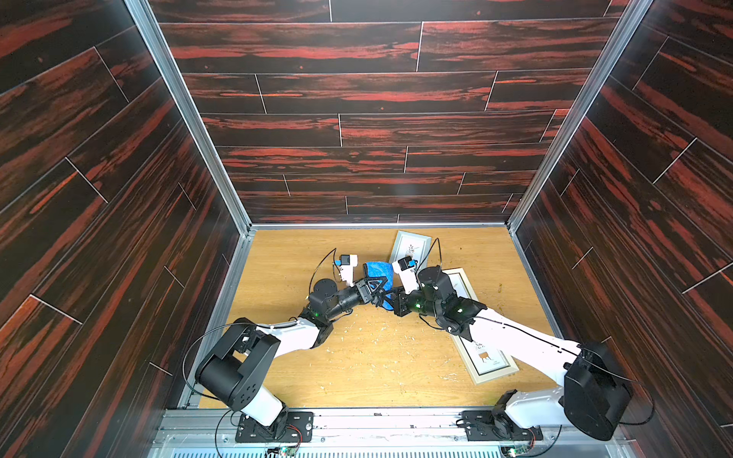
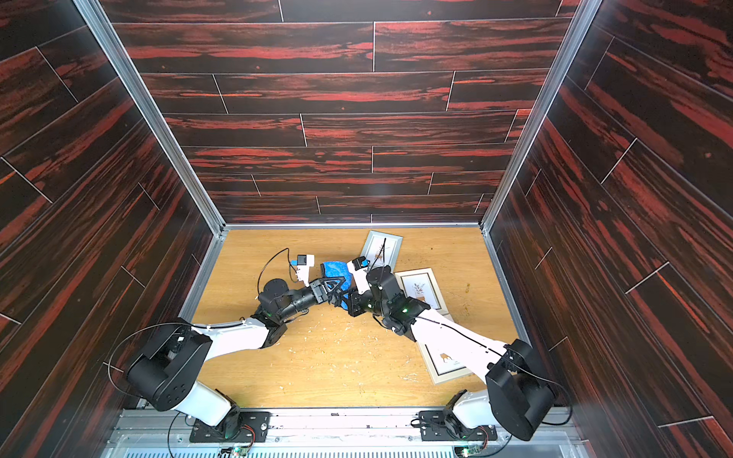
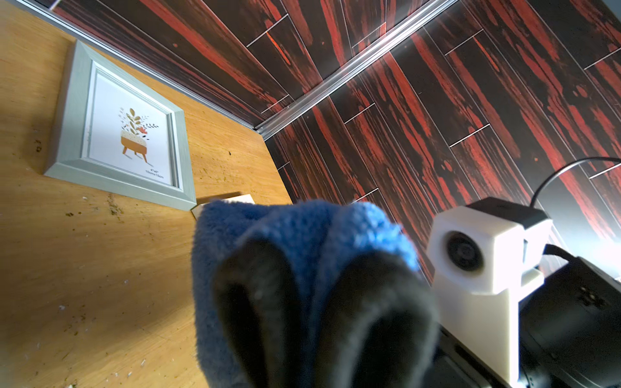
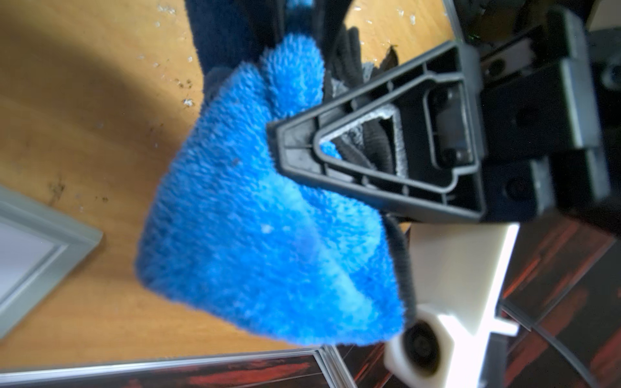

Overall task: Wipe the picture frame with a cloth
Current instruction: Adjust the cleaning item, then move the picture frame to the center of the board.

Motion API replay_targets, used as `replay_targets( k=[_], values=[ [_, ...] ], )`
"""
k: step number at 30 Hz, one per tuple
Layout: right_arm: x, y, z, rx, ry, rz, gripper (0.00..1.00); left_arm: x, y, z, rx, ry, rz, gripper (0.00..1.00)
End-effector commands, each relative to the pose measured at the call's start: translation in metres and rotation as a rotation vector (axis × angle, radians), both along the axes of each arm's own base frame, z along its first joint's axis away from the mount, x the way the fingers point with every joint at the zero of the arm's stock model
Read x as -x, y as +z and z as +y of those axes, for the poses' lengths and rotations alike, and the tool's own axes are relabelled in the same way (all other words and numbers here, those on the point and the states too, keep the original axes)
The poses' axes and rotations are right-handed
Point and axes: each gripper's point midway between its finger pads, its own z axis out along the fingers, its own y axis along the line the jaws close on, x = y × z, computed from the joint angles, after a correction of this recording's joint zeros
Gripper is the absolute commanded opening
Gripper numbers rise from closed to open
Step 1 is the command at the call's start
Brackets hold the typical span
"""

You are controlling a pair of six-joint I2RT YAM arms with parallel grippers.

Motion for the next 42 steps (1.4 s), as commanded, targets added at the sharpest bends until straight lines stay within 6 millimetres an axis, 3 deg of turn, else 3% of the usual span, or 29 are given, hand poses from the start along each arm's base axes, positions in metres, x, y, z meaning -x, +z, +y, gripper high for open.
replay_targets(
  k=[1, 7, 11, 17, 22, 25, 29, 32, 37, 42],
  values=[
    [-0.020, 0.021, -0.001, -0.010, -0.082, -0.071, 0.00, 0.016, 0.009, -0.012, 0.007, -0.095, -0.018, 0.21],
    [-0.032, 0.010, -0.027, 0.091, -0.223, -0.056, 0.00, -0.016, -0.029, 0.032, -0.151, 0.102, 0.092, 0.61],
    [-0.050, -0.006, -0.062, 0.195, -0.367, -0.009, 0.00, -0.026, -0.045, 0.065, -0.289, 0.210, 0.138, 0.79],
    [-0.082, -0.047, -0.148, 0.359, -0.614, 0.101, 0.00, -0.023, -0.049, 0.097, -0.441, 0.315, 0.120, 0.85],
    [-0.100, -0.086, -0.210, 0.448, -0.763, 0.216, 0.00, -0.020, -0.058, 0.101, -0.461, 0.318, 0.136, 0.85],
    [-0.103, -0.110, -0.234, 0.499, -0.818, 0.280, 0.00, -0.019, -0.064, 0.100, -0.453, 0.309, 0.148, 0.85],
    [-0.103, -0.143, -0.241, 0.556, -0.823, 0.347, 0.00, -0.018, -0.066, 0.101, -0.448, 0.312, 0.149, 0.85],
    [-0.097, -0.169, -0.234, 0.564, -0.785, 0.413, 0.00, -0.017, -0.066, 0.101, -0.454, 0.309, 0.147, 0.85],
    [-0.082, -0.194, -0.201, 0.502, -0.668, 0.493, 0.00, -0.020, -0.069, 0.101, -0.469, 0.312, 0.151, 0.85],
    [-0.062, -0.204, -0.170, 0.451, -0.580, 0.550, 0.00, -0.024, -0.078, 0.103, -0.496, 0.320, 0.175, 0.85]
  ],
)
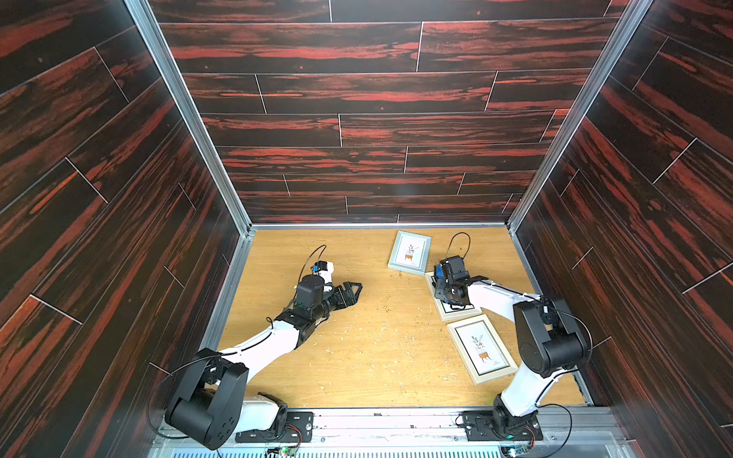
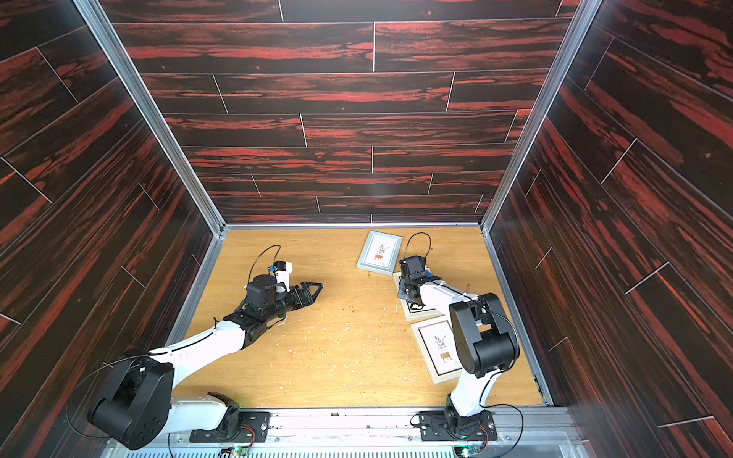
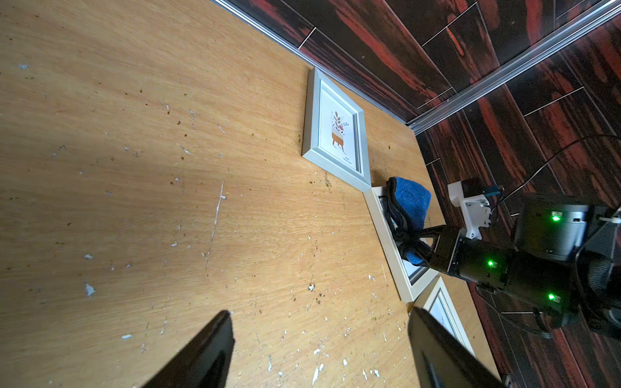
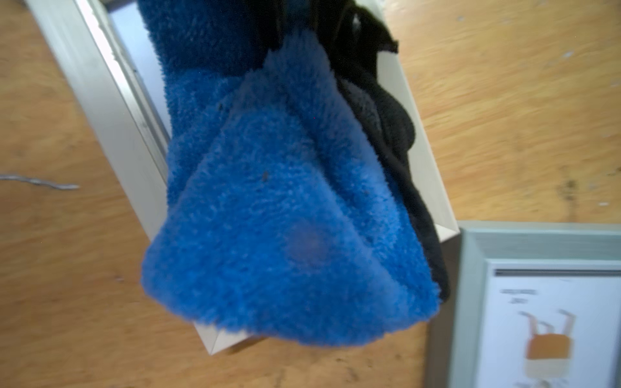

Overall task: Wipe the picture frame with a cloth
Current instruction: Move the picture frame to the center of the board.

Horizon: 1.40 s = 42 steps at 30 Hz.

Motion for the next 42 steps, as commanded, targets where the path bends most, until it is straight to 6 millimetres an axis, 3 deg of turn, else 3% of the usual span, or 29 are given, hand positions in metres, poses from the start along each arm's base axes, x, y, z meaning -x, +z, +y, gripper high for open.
replay_targets(
  k=[1, 14, 17, 23, 26, 30, 42],
  values=[
    [0.054, -0.045, 0.044, -0.116, 0.113, 0.213, 0.00, -0.005, -0.008, 0.005, -0.045, 0.019, 0.017, 0.84],
    [0.106, -0.007, 0.162, -0.259, 0.305, 0.209, 0.00, -0.002, -0.056, 0.004, -0.192, -0.039, 0.219, 0.71],
    [0.107, 0.009, 0.175, -0.258, 0.326, 0.187, 0.00, 0.004, -0.062, -0.005, -0.188, -0.070, 0.242, 0.68],
    [0.080, 0.037, 0.139, -0.105, 0.298, 0.081, 0.00, 0.027, -0.072, -0.038, -0.228, -0.159, 0.274, 0.61],
    [0.076, 0.041, 0.137, -0.079, 0.356, 0.067, 0.00, 0.036, -0.076, -0.055, -0.235, -0.191, 0.285, 0.58],
    [0.081, 0.036, 0.139, -0.062, 0.426, 0.081, 0.00, 0.039, -0.083, -0.069, -0.233, -0.205, 0.307, 0.55],
    [0.089, 0.021, 0.104, 0.130, 0.440, 0.108, 0.00, 0.029, -0.106, -0.080, -0.287, -0.194, 0.358, 0.44]
  ],
)
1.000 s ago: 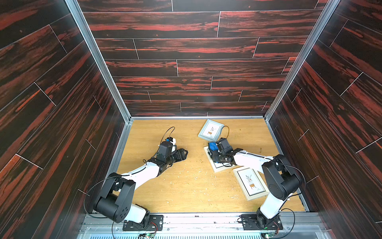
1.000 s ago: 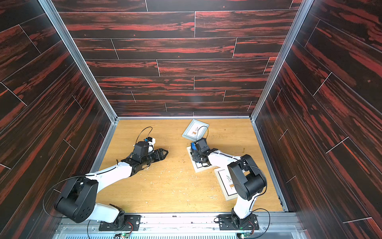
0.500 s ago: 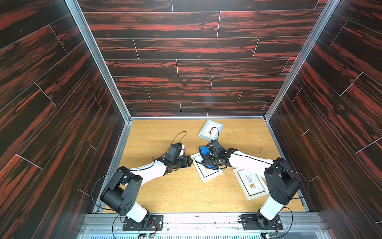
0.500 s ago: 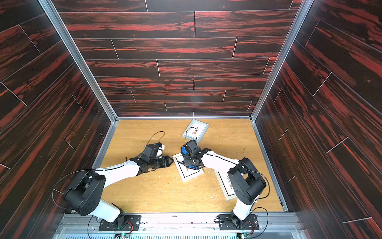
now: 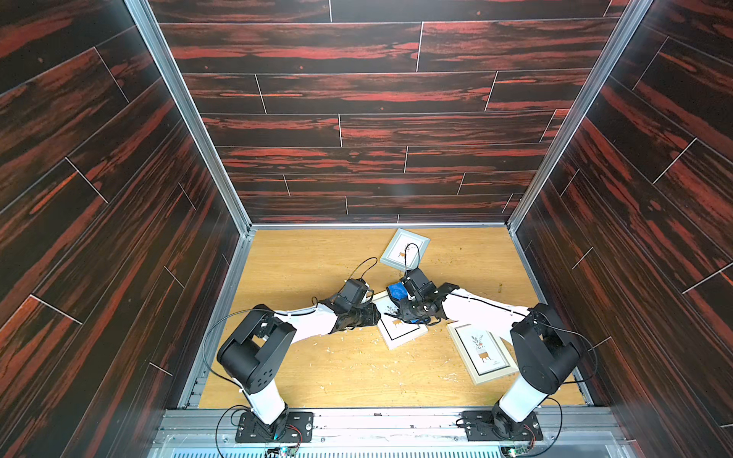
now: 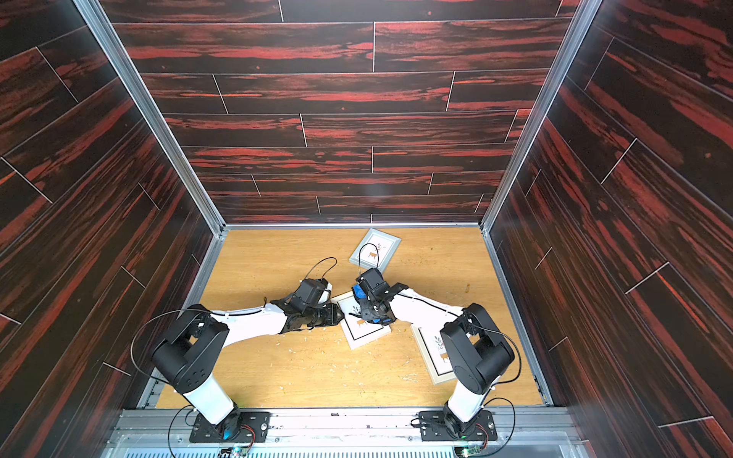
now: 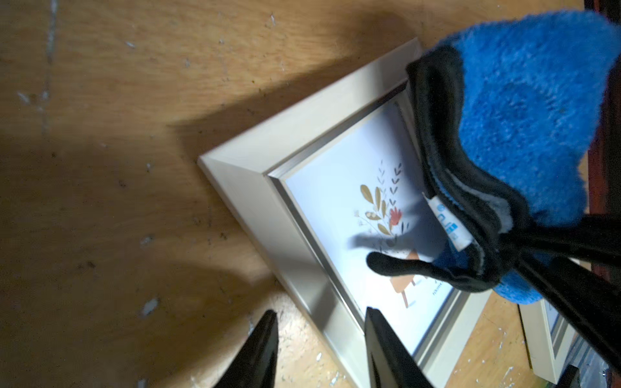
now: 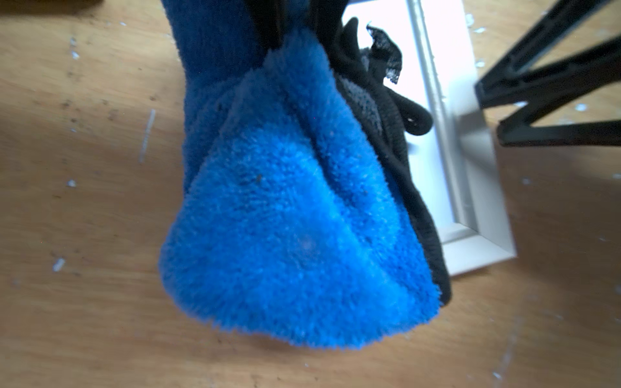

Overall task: Wipe the picture frame with a cloth
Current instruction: Move the picture frame to the center of the board, then wipe the dirt from the picture frame.

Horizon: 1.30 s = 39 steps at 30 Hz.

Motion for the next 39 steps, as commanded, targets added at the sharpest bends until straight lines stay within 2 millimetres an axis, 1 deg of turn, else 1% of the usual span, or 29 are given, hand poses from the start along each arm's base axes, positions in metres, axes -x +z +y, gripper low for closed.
replay_targets(
  k=[1, 5, 9, 12, 15, 17, 19, 21, 23, 25, 26, 27, 30, 32, 39],
  values=[
    [0.005, -0.002, -0.019, 0.099, 0.004, -0.007, 0.00, -0.006, -0.005, -0.002, -0.030, 0.008, 0.006, 0.43],
    [0.015, -0.013, -0.012, 0.091, 0.043, 0.031, 0.00, -0.010, -0.014, 0.002, -0.074, 0.026, 0.020, 0.41],
    [0.033, -0.020, 0.009, 0.020, 0.099, 0.085, 0.00, -0.017, -0.025, 0.015, -0.162, 0.058, 0.033, 0.34],
    [0.047, -0.019, 0.028, -0.046, 0.129, 0.119, 0.00, -0.023, -0.028, 0.021, -0.169, 0.067, 0.029, 0.30],
    [0.058, -0.011, 0.047, -0.126, 0.157, 0.142, 0.00, -0.032, -0.030, 0.030, -0.178, 0.085, 0.025, 0.27],
    [0.061, -0.004, 0.057, -0.160, 0.166, 0.143, 0.00, -0.038, -0.030, 0.036, -0.170, 0.096, 0.027, 0.25],
    [0.059, 0.000, 0.058, -0.165, 0.142, 0.136, 0.00, -0.041, -0.028, 0.039, -0.161, 0.099, 0.025, 0.25],
    [0.054, 0.003, 0.055, -0.148, 0.108, 0.124, 0.00, -0.040, -0.021, 0.041, -0.168, 0.090, 0.011, 0.25],
    [0.050, 0.005, 0.050, -0.126, 0.080, 0.109, 0.00, -0.035, -0.014, 0.039, -0.156, 0.075, -0.001, 0.27],
    [0.048, 0.006, 0.050, -0.123, 0.079, 0.105, 0.00, -0.027, -0.005, 0.036, -0.133, 0.062, -0.014, 0.30],
    [0.048, 0.004, 0.051, -0.120, 0.080, 0.109, 0.00, -0.023, -0.007, 0.035, -0.135, 0.053, -0.011, 0.32],
    [0.047, 0.003, 0.051, -0.119, 0.079, 0.109, 0.01, -0.020, 0.004, 0.033, -0.119, 0.045, -0.033, 0.34],
    [0.047, -0.005, 0.054, -0.116, 0.083, 0.123, 0.11, -0.012, 0.004, 0.034, -0.110, 0.042, -0.028, 0.37],
    [0.045, -0.007, 0.056, -0.113, 0.084, 0.120, 0.15, -0.009, 0.004, 0.033, -0.094, 0.046, -0.024, 0.37],
    [0.035, -0.008, 0.059, -0.090, 0.094, 0.094, 0.30, -0.003, 0.003, 0.020, -0.037, 0.013, -0.014, 0.43]
  ],
)
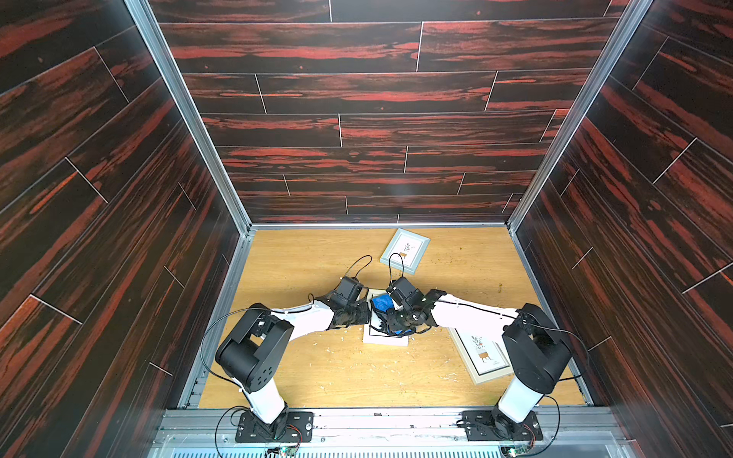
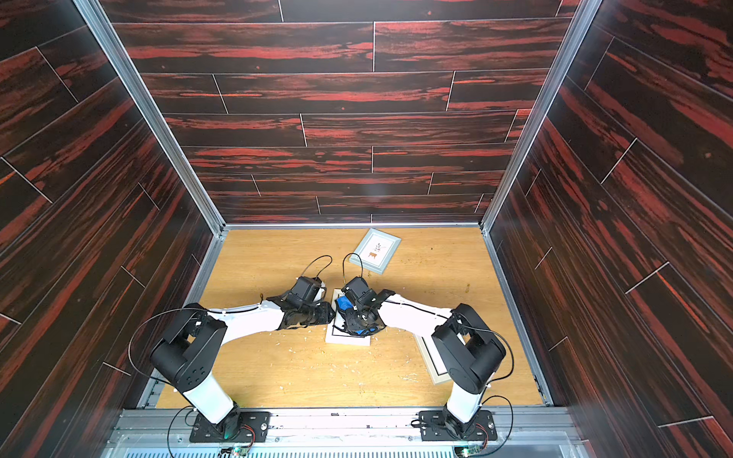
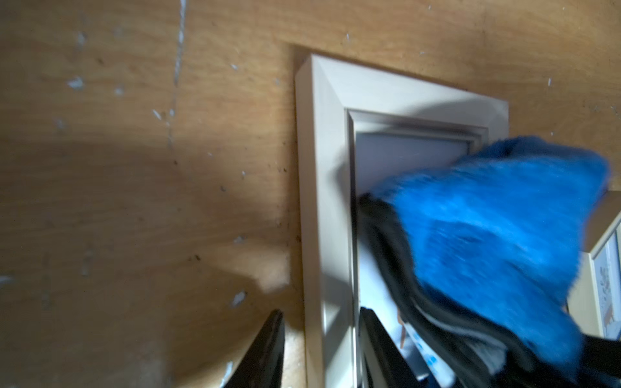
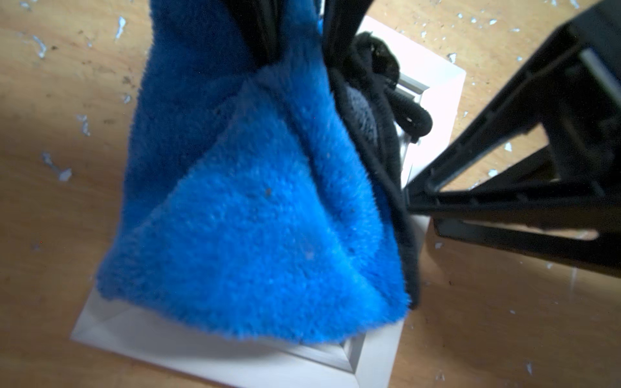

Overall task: Wipe the picture frame with a cloth
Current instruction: Wipe the dirt from the picture frame.

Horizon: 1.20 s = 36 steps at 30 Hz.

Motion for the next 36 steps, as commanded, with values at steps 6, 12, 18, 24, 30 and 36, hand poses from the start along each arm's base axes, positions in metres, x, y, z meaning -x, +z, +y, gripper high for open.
replay_targets(
  k=[6, 12, 18, 24, 30, 36],
  values=[
    [-0.009, 0.018, 0.002, 0.011, 0.012, -0.054, 0.44, 0.001, -0.003, -0.006, 0.012, -0.015, 0.002, 0.42],
    [-0.019, 0.049, -0.004, 0.022, 0.000, -0.141, 0.54, 0.002, -0.011, 0.000, -0.028, -0.017, 0.012, 0.40],
    [-0.041, 0.044, -0.009, 0.076, -0.047, -0.177, 0.58, 0.005, -0.022, -0.001, -0.038, -0.023, 0.035, 0.39],
    [-0.050, 0.023, -0.005, 0.115, -0.053, -0.154, 0.59, 0.007, -0.021, -0.002, -0.039, -0.028, 0.038, 0.39],
    [-0.042, -0.005, -0.008, 0.146, -0.038, -0.096, 0.62, 0.008, -0.022, -0.003, -0.038, -0.032, 0.041, 0.39],
    [-0.034, -0.027, -0.010, 0.167, -0.031, -0.073, 0.53, 0.008, -0.029, -0.005, -0.052, -0.032, 0.058, 0.39]
  ],
)
